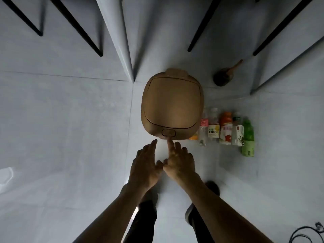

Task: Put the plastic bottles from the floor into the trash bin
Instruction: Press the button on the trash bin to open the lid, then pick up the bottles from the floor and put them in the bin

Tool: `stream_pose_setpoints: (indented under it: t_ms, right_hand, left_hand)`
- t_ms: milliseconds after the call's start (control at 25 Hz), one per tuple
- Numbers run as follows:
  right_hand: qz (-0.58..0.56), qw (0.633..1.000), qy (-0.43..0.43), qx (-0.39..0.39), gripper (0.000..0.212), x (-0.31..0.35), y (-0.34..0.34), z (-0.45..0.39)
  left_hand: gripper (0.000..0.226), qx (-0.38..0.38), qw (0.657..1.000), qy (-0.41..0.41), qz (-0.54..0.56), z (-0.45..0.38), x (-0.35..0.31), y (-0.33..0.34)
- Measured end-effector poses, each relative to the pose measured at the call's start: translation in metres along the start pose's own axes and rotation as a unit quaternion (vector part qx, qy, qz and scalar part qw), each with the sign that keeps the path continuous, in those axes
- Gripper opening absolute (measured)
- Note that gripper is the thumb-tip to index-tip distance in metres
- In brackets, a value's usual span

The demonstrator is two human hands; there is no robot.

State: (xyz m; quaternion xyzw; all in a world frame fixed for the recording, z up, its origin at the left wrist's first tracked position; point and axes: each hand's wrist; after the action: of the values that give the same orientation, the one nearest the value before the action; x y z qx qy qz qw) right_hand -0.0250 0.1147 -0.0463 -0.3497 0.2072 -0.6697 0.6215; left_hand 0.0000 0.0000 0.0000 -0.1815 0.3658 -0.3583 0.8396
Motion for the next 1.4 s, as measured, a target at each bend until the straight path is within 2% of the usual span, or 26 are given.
stream_pose_setpoints:
  t_ms: [160, 360, 520, 640, 800, 960, 1080, 1240, 1320, 1400]
  right_hand:
    - [0.020, 0.999, 0.034, 0.000, 0.094, -0.004, 0.023, -0.020]
    - [-0.011, 0.999, 0.039, -0.010, 0.094, -0.004, 0.031, -0.017]
    - [-0.096, 0.987, 0.024, -0.124, 0.084, -0.005, 0.019, -0.011]
    - [-0.107, 0.982, 0.017, -0.156, 0.077, -0.013, 0.013, 0.005]
    - [-0.132, 0.979, 0.043, -0.149, 0.066, -0.039, 0.000, 0.021]
    - [-0.143, 0.972, 0.080, -0.170, 0.063, -0.090, 0.004, 0.014]
    - [-0.129, 0.979, 0.073, -0.142, 0.060, -0.138, 0.019, -0.027]
    - [-0.084, 0.989, 0.061, -0.101, 0.041, -0.201, 0.031, -0.103]
    - [-0.051, 0.995, 0.041, -0.075, 0.032, -0.229, 0.038, -0.141]
    - [-0.073, 0.994, 0.029, -0.073, 0.021, -0.248, 0.049, -0.184]
  left_hand:
    - [0.068, -0.002, 1.000, -0.012, 0.007, -0.028, 0.020, 0.010]
    - [0.068, 0.004, 1.000, -0.005, 0.019, -0.029, 0.023, 0.015]
    - [0.063, 0.005, 1.000, -0.005, 0.029, -0.021, 0.023, 0.011]
    - [0.060, 0.003, 1.000, 0.001, 0.025, -0.011, 0.019, 0.012]
    - [0.054, 0.019, 0.999, 0.024, 0.032, -0.004, 0.002, 0.025]
    - [0.051, 0.041, 0.996, 0.074, 0.019, -0.012, -0.022, 0.069]
    - [0.052, 0.032, 0.996, 0.085, 0.017, -0.051, -0.038, 0.121]
    - [0.052, 0.001, 0.999, 0.035, -0.029, -0.138, -0.053, 0.182]
    - [0.059, -0.021, 0.999, 0.014, -0.029, -0.183, -0.052, 0.212]
    - [0.070, -0.052, 0.998, 0.023, -0.026, -0.224, -0.045, 0.238]
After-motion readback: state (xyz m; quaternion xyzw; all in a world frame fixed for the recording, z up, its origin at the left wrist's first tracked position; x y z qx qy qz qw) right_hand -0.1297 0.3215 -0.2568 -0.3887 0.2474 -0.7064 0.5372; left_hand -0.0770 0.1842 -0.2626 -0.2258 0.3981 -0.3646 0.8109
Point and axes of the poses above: each hand's wrist, its own z-axis away from the middle knuckle, its own y-axis out of the palm, x = y × z, and after that the axes turned 5 degrees about y, right-handed
